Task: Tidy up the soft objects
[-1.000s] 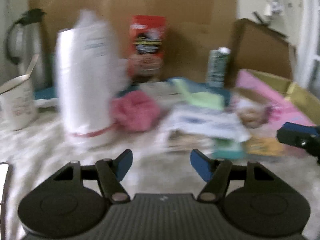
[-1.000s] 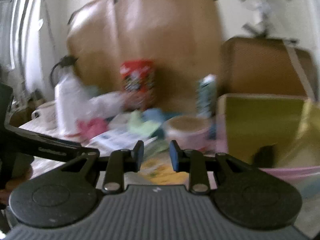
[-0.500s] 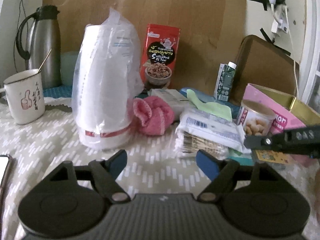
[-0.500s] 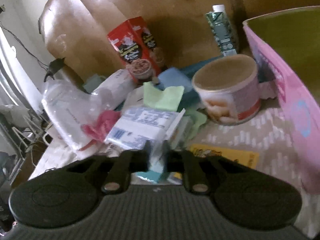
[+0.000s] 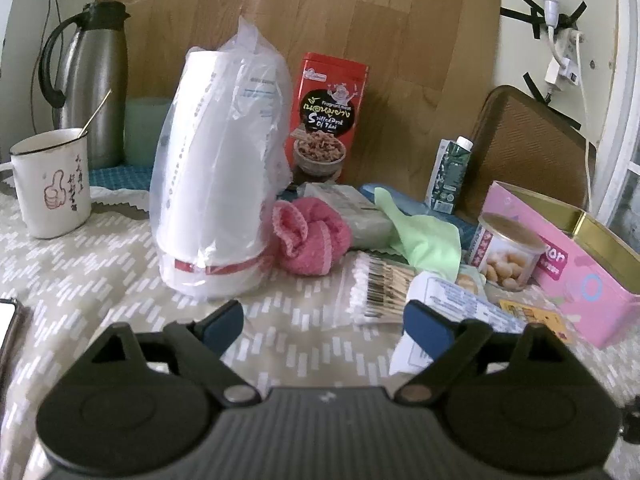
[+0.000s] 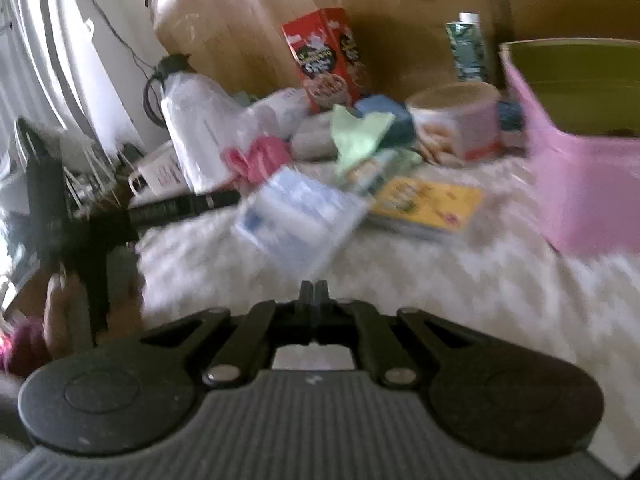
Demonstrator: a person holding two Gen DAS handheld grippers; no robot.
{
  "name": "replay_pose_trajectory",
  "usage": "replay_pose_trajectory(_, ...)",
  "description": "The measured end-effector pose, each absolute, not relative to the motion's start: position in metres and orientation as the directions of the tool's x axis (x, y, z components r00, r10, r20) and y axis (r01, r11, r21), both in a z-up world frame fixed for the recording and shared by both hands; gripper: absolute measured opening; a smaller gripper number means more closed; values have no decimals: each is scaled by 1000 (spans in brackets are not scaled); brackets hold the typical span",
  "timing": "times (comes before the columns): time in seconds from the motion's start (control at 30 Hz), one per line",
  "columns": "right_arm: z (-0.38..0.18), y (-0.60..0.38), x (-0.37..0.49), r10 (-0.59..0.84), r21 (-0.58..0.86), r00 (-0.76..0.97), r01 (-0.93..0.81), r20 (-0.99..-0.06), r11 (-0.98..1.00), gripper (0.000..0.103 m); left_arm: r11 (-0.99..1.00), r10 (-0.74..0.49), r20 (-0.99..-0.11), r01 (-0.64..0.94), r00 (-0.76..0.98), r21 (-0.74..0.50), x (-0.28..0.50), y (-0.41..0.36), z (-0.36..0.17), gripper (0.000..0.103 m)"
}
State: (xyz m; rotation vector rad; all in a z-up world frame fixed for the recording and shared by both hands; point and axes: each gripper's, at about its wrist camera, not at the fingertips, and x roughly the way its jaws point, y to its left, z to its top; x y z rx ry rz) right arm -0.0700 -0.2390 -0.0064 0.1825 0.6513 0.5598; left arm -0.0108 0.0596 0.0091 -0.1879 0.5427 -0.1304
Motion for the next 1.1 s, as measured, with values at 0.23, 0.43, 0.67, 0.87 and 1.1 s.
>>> replay_pose_trajectory(0.23,-4,-257,-79,498,306,712,-394,-495,867,40,947,-218,-512,52,831,-318,-7,76,6,92)
replay_pose_trajectory(0.43,0,-219,-54,534,256,684,-472,-497,844,62,927,-237,-499,39,834,-374,-8,86,4,92)
replay_pose_trajectory(0.67,-9,-168,-29,477,102,696,-508,-537,856,73,929,-238,-497,46,834,-366,-8,84,5,92)
replay_pose_trajectory(0.87,-13,-168,-38,429,-8,733,-509,-529,861,46,928,-251,-491,63,834,-368,-8,83,5,92)
replay_pose_trajectory(1.1,-16,-191,-70,430,2,736,-504,-523,864,44,923,-280,-489,91,826,-375,-7,81,5,92)
